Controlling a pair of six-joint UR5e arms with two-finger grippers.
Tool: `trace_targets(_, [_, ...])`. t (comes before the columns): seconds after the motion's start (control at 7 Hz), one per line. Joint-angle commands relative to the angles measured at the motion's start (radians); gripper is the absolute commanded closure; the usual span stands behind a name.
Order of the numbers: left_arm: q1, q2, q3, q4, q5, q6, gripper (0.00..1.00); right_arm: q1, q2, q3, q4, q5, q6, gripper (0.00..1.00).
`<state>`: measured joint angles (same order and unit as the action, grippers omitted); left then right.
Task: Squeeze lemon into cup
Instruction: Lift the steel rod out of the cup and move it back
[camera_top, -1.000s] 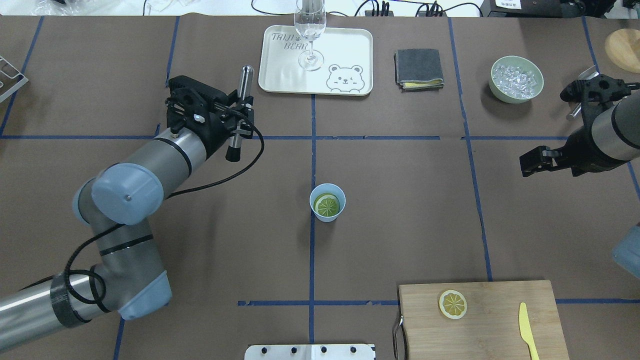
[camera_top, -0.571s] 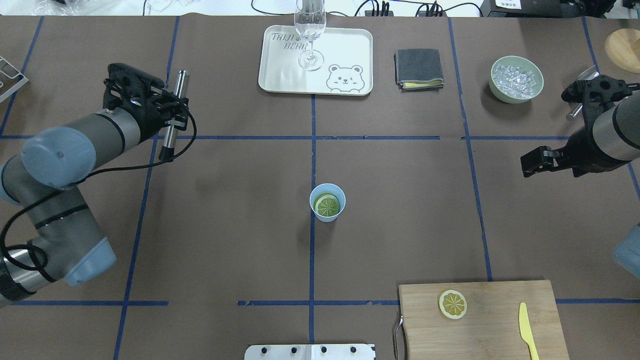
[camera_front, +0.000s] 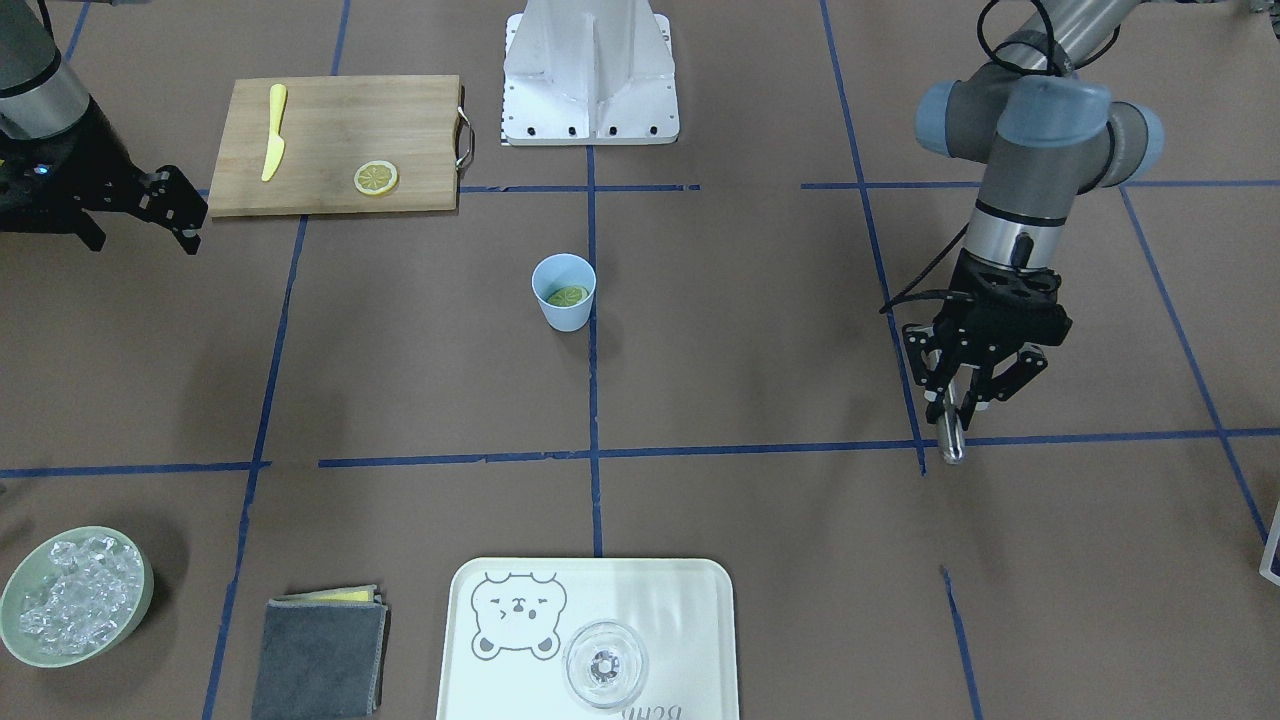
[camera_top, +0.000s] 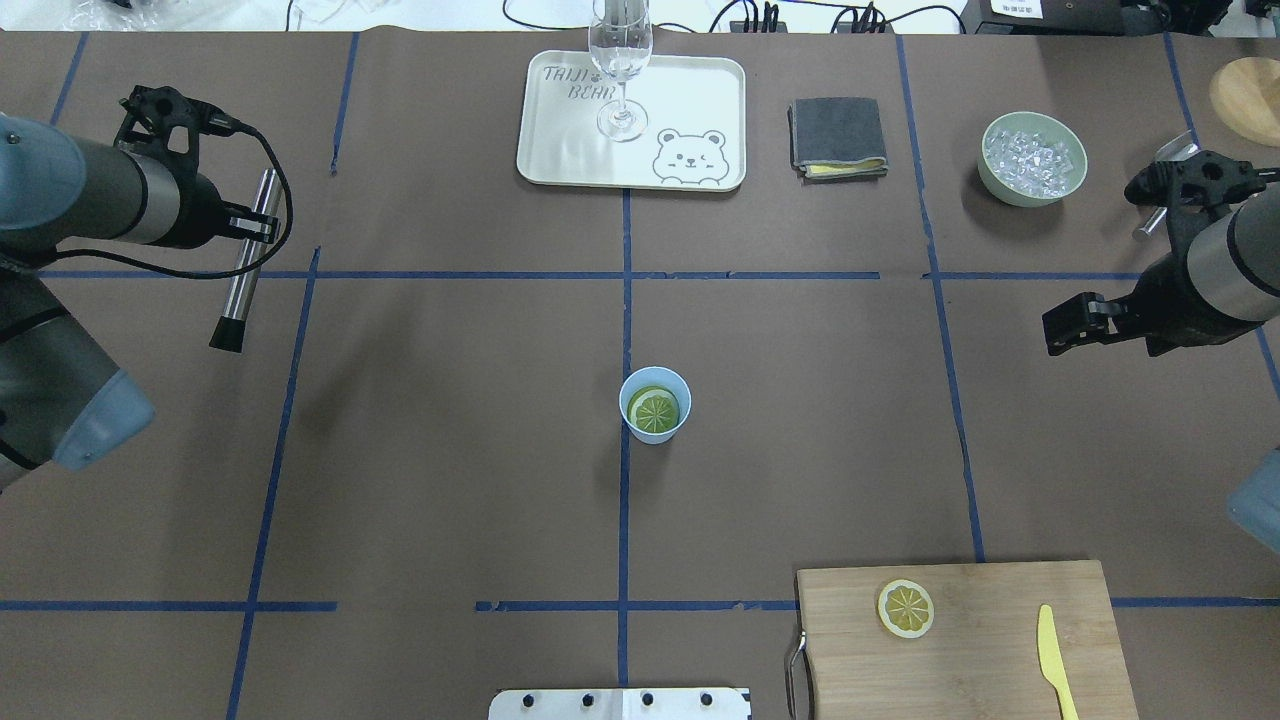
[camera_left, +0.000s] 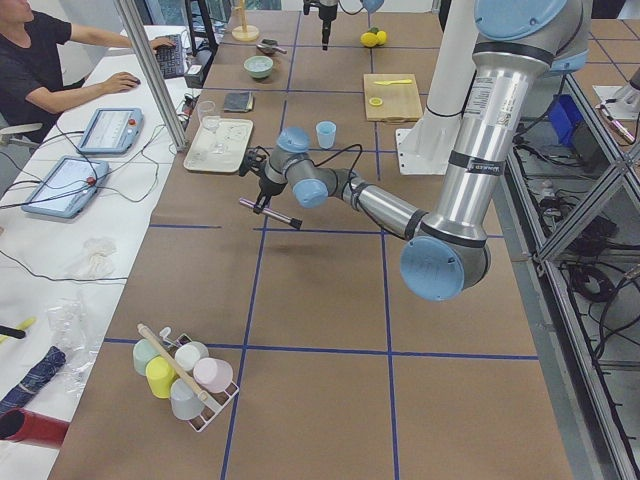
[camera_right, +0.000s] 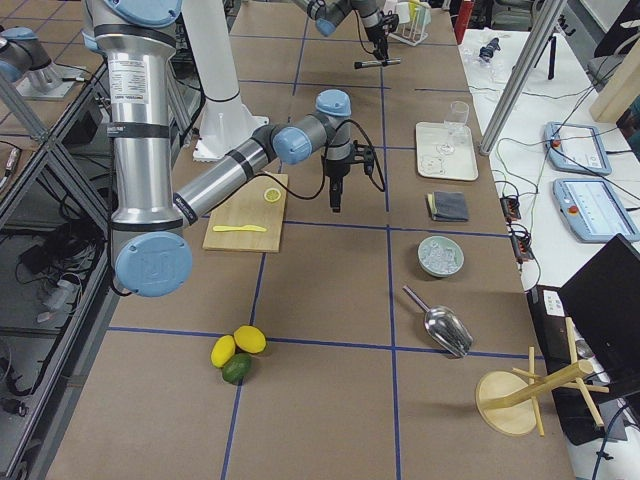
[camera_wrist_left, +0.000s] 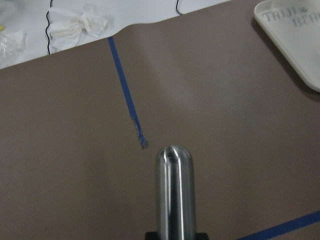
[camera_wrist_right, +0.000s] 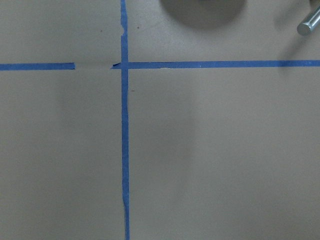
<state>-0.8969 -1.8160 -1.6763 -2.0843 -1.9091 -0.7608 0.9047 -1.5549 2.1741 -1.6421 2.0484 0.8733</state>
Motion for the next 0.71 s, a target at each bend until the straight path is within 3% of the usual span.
trace_targets(0.0, [-0.066,0.032,0.026,0.115,-0.265,-0.031,1.0,-0.001,0.001,0.0,-0.001,0.003,0.004,0.0])
trace_targets(0.14, [-0.063,0.033,0.035,0.206,-0.265,-0.041,1.0,0.0,0.0,0.003,-0.001,0.007,0.004,0.0])
trace_targets(0.57, [-0.057,0.04,0.078,0.202,-0.263,-0.109,1.0,0.0,-0.001,0.003,0.001,0.007,0.003,0.0])
